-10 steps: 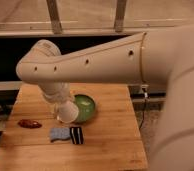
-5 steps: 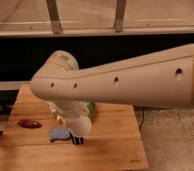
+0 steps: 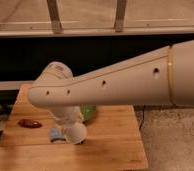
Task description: Place the ceramic cup over the eraser
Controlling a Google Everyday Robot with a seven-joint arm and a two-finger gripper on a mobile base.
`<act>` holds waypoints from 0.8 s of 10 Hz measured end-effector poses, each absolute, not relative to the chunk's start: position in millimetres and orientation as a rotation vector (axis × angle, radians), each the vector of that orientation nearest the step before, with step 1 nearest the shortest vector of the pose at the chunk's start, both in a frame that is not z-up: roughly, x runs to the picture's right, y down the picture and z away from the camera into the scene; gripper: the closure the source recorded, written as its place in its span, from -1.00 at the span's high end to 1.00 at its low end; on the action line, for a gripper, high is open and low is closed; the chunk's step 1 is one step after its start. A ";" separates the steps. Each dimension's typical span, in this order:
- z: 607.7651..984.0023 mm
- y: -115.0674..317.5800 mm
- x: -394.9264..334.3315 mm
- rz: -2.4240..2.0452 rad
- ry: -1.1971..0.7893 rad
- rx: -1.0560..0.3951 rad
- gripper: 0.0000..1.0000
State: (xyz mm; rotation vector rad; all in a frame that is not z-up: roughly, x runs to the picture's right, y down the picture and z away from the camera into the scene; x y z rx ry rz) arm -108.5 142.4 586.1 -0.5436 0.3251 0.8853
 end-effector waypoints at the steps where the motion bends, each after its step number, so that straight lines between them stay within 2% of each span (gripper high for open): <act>1: 593.1 140.9 -118.5 0.870 0.309 -0.552 -1.00; 4: 604.3 134.9 -126.3 0.851 0.287 -0.559 -1.00; 8: 592.7 132.4 -111.8 0.881 0.277 -0.537 -1.00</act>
